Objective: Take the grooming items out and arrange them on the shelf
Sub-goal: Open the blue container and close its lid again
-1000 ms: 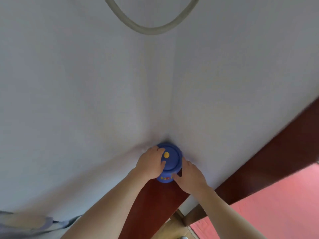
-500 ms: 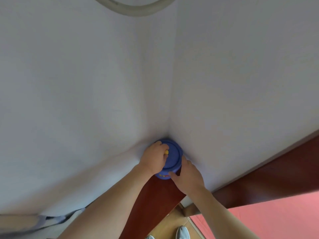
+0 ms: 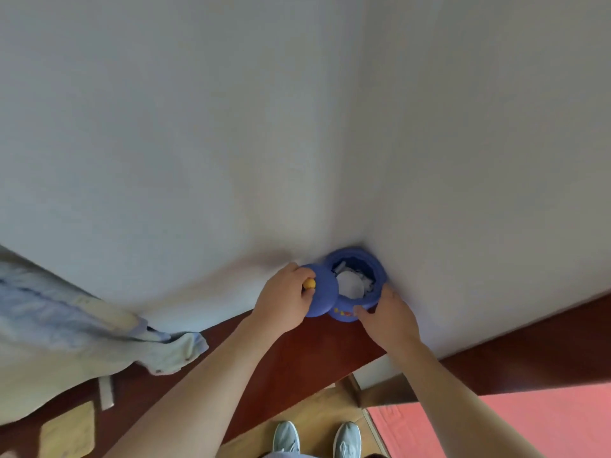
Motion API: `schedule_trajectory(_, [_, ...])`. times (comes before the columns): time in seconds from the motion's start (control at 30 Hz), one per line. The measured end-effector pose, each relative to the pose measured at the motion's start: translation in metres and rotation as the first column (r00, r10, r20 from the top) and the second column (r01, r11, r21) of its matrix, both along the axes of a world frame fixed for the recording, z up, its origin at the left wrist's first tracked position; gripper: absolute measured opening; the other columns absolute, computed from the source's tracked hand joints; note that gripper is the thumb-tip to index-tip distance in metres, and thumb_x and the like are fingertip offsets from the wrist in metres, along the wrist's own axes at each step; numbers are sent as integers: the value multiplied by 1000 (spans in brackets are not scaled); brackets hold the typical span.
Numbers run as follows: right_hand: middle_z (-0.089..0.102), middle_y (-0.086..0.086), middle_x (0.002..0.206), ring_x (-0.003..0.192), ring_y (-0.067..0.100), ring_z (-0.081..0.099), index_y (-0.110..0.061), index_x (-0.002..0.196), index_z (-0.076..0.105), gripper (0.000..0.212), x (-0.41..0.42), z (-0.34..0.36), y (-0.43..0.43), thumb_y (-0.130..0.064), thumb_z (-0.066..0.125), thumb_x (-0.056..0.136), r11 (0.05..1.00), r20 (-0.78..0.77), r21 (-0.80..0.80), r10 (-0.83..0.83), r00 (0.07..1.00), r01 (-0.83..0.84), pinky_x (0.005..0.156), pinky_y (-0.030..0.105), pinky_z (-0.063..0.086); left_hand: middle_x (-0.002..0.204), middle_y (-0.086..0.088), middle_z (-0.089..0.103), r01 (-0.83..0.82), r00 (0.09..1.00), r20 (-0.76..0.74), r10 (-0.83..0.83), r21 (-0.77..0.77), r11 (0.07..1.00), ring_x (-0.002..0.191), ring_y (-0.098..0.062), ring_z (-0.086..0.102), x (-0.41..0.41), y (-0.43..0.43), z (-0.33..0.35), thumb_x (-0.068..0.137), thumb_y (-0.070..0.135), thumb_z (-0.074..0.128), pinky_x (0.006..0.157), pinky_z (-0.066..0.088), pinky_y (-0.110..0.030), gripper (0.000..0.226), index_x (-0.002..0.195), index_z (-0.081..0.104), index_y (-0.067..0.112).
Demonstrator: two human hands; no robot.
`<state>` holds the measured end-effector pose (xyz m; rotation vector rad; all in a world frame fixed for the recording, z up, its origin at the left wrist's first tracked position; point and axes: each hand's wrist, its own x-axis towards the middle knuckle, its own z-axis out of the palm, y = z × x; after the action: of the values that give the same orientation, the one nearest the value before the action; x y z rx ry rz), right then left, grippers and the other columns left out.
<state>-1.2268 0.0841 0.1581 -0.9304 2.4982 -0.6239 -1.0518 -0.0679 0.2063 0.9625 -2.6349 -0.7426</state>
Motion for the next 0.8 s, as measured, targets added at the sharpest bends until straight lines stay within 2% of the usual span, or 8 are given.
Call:
schedule_trajectory(0.17, [56,7,125,110,23,57,-11,136,43,71,4,2,-2,-49,66,81,1000,-12,-11,7,1000,-7,88,39,52,97,0,57,-120,990,78,118,21,993,79,-19,56,36,5,-29,94,21,55,71,46,-30,20,111,65,18])
schedule_trajectory(0.27, [56,6,127,111,22,57,-12,138,40,75,3,1,-1,-52,65,81,1000,-10,-12,11,1000,-11,89,40,52,92,-1,56,-162,976,152,156,26,986,81,-22,58,40,8,-48,93,20,52,71,45,-31,17,103,66,16])
schedule_trajectory(0.5, [55,6,129,113,23,56,-13,138,40,72,3,0,0,-51,65,82,1000,-36,-19,21,999,-22,90,37,50,105,-5,60,-171,958,245,148,74,982,95,-26,62,23,11,-84,92,20,55,79,47,-34,21,109,66,17])
schedule_trajectory(0.67, [49,7,137,120,23,52,-13,145,32,80,3,-1,3,-54,63,84,1000,-49,2,29,998,-29,94,36,47,109,-5,60,-171,949,283,139,92,981,97,-26,62,10,13,-100,92,20,57,80,48,-35,21,111,66,16])
schedule_trajectory(0.8, [51,5,135,119,22,53,-15,145,32,79,4,-1,2,-54,63,83,999,-47,-24,30,998,-31,93,35,49,107,-6,60,-186,948,278,156,84,979,97,-27,62,6,8,-112,92,18,56,78,49,-36,20,109,66,16])
